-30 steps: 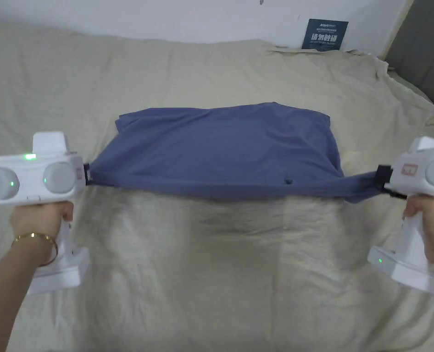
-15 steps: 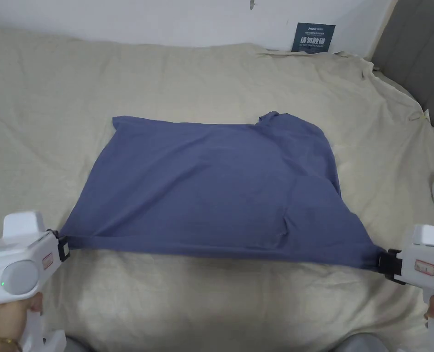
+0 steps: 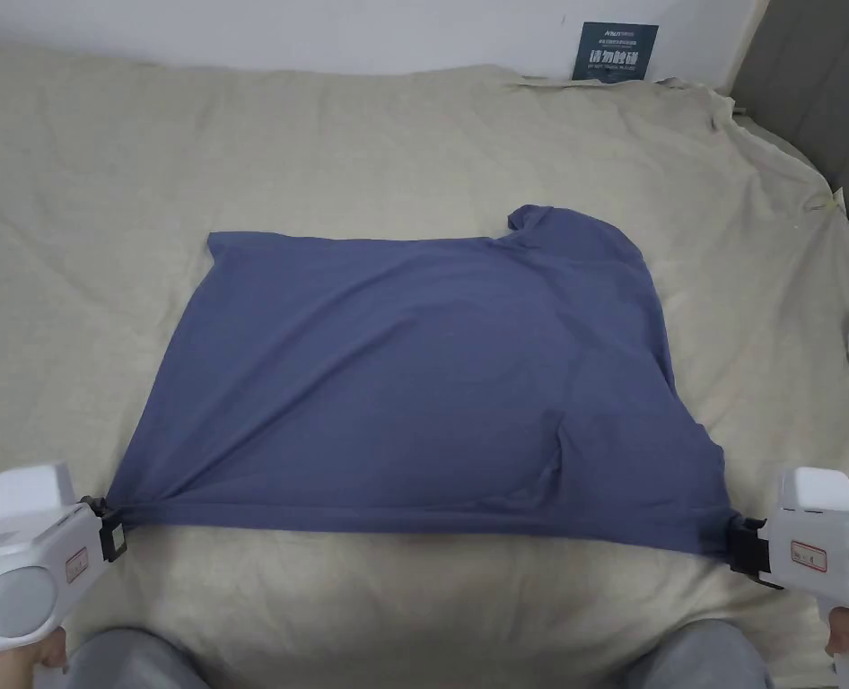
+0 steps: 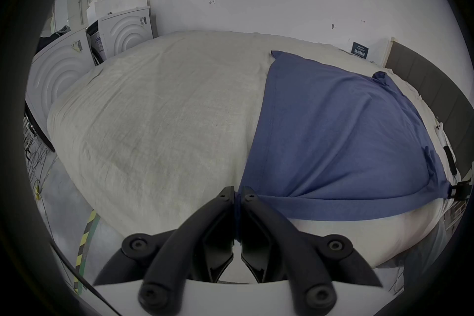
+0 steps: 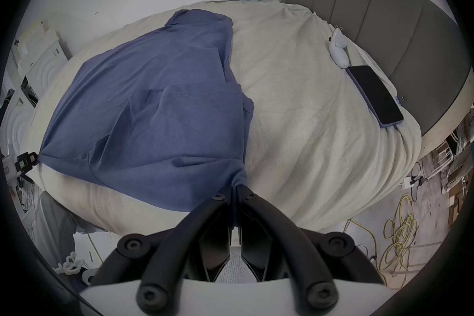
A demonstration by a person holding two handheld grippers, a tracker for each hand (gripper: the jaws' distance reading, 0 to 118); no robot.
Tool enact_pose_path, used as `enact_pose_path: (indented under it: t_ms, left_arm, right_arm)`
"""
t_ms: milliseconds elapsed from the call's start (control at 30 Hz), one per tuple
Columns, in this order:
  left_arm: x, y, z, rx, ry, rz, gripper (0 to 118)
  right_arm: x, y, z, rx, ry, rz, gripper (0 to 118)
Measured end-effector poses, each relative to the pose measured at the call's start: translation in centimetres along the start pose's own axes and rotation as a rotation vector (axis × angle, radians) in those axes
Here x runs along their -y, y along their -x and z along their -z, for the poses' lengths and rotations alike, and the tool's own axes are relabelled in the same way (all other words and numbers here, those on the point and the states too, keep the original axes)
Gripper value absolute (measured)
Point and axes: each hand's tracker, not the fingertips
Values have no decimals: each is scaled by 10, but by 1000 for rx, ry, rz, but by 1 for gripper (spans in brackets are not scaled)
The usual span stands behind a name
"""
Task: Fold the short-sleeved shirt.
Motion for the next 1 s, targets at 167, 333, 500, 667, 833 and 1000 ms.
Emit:
enact_pose_path:
  t_ms: [167,333,500,667,833,1000]
  left_arm:
    - [1,2,-3,7,2,13,0]
    - [2,5,-10,18,12,42,0]
    - [3,5,-14,19,8,57,7]
    - [2,9,-17,-1,5,30,86]
    - [-18,27,-34,22,-38,-74,106]
    - [-59,28,-59,64,-170,-152,109]
  right_arm:
    - [0,-2,1,-3,7,2,3]
    - [-4,-4,-8,-16,6,-14,3]
    - [-7,-5,-13,-26,21,-36,3]
    - [-6,-4,-13,-34,30,-7,62]
    - [-17,-9,-33,-3,-3,8,86]
    - [-49,-11,-66,-29,-135,45,86]
